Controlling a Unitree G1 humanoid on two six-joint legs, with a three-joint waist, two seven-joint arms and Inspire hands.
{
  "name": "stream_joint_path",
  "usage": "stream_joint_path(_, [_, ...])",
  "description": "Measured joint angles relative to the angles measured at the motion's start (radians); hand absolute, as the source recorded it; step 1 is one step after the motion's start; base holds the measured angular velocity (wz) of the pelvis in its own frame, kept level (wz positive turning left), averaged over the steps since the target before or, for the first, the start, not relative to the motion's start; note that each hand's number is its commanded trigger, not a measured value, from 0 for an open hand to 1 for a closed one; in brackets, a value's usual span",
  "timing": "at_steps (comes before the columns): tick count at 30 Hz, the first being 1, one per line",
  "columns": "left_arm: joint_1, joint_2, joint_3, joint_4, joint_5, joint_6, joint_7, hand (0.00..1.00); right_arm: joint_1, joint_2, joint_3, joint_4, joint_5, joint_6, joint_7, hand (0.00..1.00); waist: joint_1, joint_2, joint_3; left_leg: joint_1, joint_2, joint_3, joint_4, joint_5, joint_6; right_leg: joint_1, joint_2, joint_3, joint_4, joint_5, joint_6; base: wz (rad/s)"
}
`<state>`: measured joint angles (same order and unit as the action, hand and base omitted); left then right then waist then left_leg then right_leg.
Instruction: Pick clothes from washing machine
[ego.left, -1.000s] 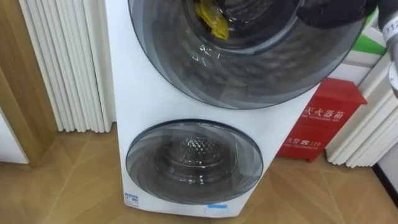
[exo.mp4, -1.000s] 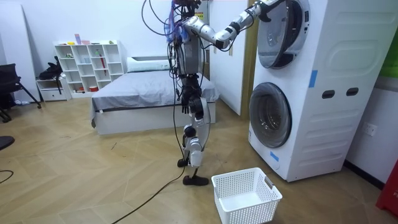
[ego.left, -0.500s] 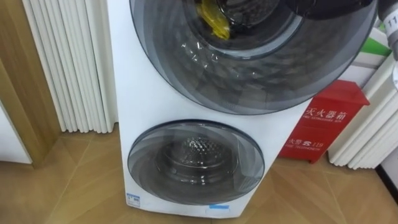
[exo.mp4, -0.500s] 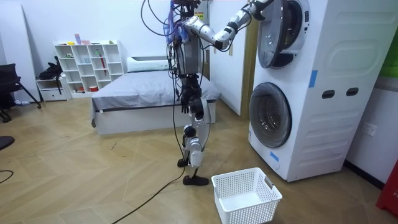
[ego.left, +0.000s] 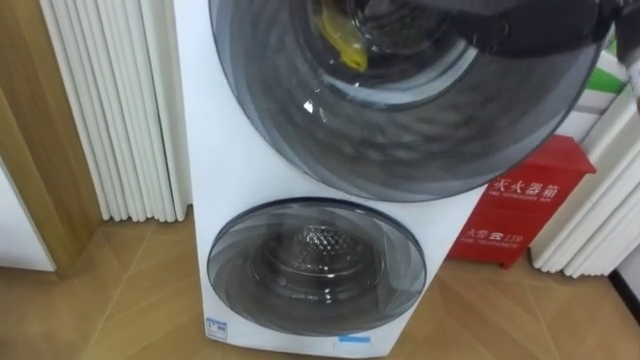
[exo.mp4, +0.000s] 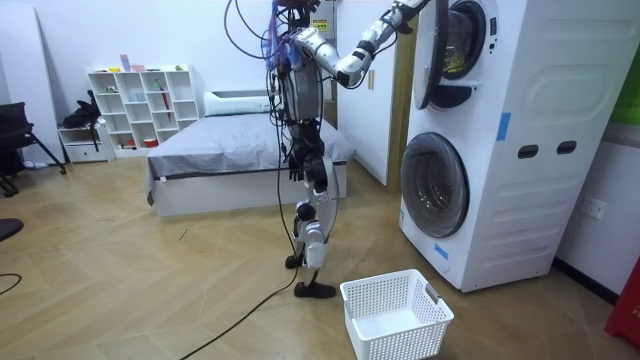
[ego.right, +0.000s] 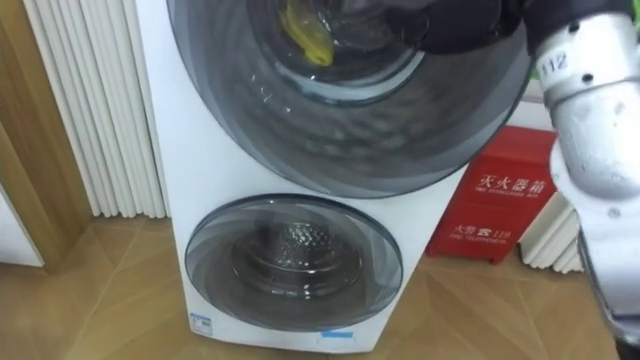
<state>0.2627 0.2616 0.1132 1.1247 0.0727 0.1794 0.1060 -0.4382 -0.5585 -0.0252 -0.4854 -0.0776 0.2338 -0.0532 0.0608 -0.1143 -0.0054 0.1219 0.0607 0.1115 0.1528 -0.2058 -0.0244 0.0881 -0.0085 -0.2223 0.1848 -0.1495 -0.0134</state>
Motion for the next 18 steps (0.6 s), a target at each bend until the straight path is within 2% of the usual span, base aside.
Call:
stream_joint_path(1, [0.000,-0.003,0.000,-0.001,0.000,-0.003,0.000,0.00,0.012,0.010,-0.005,-0.010,0.001,-0.011,0.004,0.00,0.000,0.002,0.0006,0.000,0.000,0.001,0.000,0.000,0.000,0.000,0.000,0.000,0.000,0.000,0.000,0.00])
stream_joint_path(3, [0.001,-0.008,-0.002,-0.003,-0.001,-0.013,-0.001,0.00,0.052,0.054,-0.026,-0.044,0.018,-0.056,0.014,0.00,-0.002,0.009,0.0022,-0.003,-0.001,0.001,0.003,0.000,0.000,-0.001,-0.002,0.000,0.000,0.000,0.000,0.00])
stream_joint_path(5, [0.004,-0.008,-0.022,-0.005,-0.006,-0.018,-0.001,0.00,0.085,0.088,-0.040,-0.056,0.097,-0.097,0.015,0.00,-0.005,0.013,0.0028,-0.006,-0.001,0.001,0.010,-0.002,0.001,0.000,-0.002,-0.001,-0.002,0.000,0.000,0.00])
stream_joint_path(9, [0.007,-0.021,-0.043,0.002,-0.015,-0.031,0.003,0.00,0.195,0.157,-0.057,-0.103,0.200,-0.183,0.017,0.00,-0.006,0.032,0.0002,-0.006,-0.002,0.004,0.014,-0.003,0.002,0.001,-0.003,0.002,-0.003,0.000,0.000,0.00])
stream_joint_path(12, [0.008,-0.032,-0.043,0.011,-0.015,-0.035,0.018,0.00,0.233,0.177,-0.056,-0.115,0.225,-0.221,0.040,0.00,-0.012,0.046,0.0002,-0.004,-0.004,0.006,0.014,-0.003,0.002,0.009,-0.003,0.003,-0.019,0.001,-0.002,-0.01])
stream_joint_path(16, [0.020,-0.037,-0.041,0.014,-0.014,-0.036,0.021,0.00,0.272,0.182,-0.064,-0.113,0.234,-0.236,0.067,0.00,-0.033,0.052,0.0004,-0.004,-0.004,0.006,0.015,-0.003,0.002,0.009,-0.003,0.003,-0.019,-0.001,-0.006,0.00])
stream_joint_path(18, [0.024,-0.042,-0.042,0.014,-0.014,-0.036,0.024,0.00,0.314,0.186,-0.075,-0.103,0.255,-0.256,0.079,0.00,-0.037,0.054,0.0001,-0.002,-0.003,0.009,0.015,-0.003,0.002,0.009,-0.003,0.008,-0.019,-0.001,-0.007,-0.05])
